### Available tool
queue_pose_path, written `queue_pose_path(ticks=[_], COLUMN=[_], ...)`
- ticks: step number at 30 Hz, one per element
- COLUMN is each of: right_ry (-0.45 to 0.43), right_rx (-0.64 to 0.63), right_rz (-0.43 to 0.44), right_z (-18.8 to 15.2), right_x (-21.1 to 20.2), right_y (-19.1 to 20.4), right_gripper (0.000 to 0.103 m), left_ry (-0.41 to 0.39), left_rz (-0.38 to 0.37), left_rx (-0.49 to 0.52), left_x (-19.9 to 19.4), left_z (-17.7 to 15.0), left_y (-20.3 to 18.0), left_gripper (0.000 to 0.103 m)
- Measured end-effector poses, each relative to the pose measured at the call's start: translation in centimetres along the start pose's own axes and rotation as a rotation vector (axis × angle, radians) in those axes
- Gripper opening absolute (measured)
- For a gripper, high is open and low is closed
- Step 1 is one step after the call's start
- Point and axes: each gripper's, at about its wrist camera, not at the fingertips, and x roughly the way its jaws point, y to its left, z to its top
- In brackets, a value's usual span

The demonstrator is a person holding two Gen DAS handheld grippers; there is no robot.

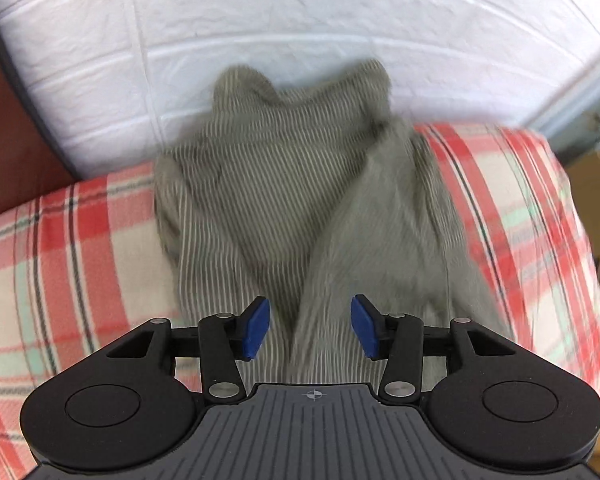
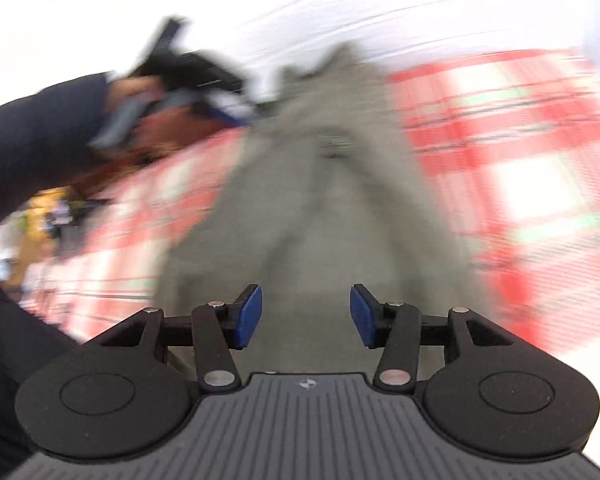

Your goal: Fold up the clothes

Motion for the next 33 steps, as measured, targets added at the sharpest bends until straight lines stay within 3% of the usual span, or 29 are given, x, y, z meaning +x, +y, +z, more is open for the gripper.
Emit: queue_pose_path(ticks=[3, 7, 13, 18, 26, 27, 28, 29, 30, 33], right_ry=[0.011, 0.045, 0.064, 0.069, 0.061, 0.058, 0.057, 0.059, 0.063, 0.075], right_rx=[-0.005, -0.039, -0.037, -0.044, 0.008, 0.017, 0.025, 0.033, 0.039, 0.05], right_rz=[-0.195, -0.305, -0.302, -0.277, -0.269, -0.273, -0.278, -0.283, -0.288, -0.289], right_z=[-2.1, -4.3, -5.2, -5.0, -5.1, -5.1, -5.1, -5.1, -5.1, -5.0], right_x=[-1.2, -1.2, -0.3, 0.3, 0.3, 0.4, 0.5, 0.7, 0.9, 1.0], right_y=[-1.5, -1.8, -1.8, -1.5, -2.8, -3.0, -3.2, -3.4, -3.6, -4.0], right_gripper=[0.054, 0.053, 0.053, 0.053, 0.053, 0.053, 0.052, 0.05, 0.039, 0.016], left_ry=[0.04, 0.061, -0.048, -0.137, -0.092, -0.082, -0.073, -0.064, -0.062, -0.071], left_rz=[-0.023, -0.007, 0.078, 0.179, 0.285, 0.281, 0.276, 0.273, 0.275, 0.239], left_rx=[0.017, 0.114, 0.328, 0.393, 0.402, 0.399, 0.396, 0.39, 0.369, 0.293], left_x=[-0.2, -0.6, -0.7, 1.7, 5.8, 6.0, 6.3, 6.4, 6.3, 5.2], left_z=[-3.3, -7.3, -10.9, -10.7, -9.8, -9.9, -9.9, -9.9, -9.8, -9.3], left_y=[-0.4, -2.4, -8.1, -11.5, -12.6, -12.5, -12.5, -12.4, -12.1, -11.0], left_gripper=[0.062, 0.062, 0.062, 0.062, 0.06, 0.044, 0.016, 0.009, 0.005, 0.001])
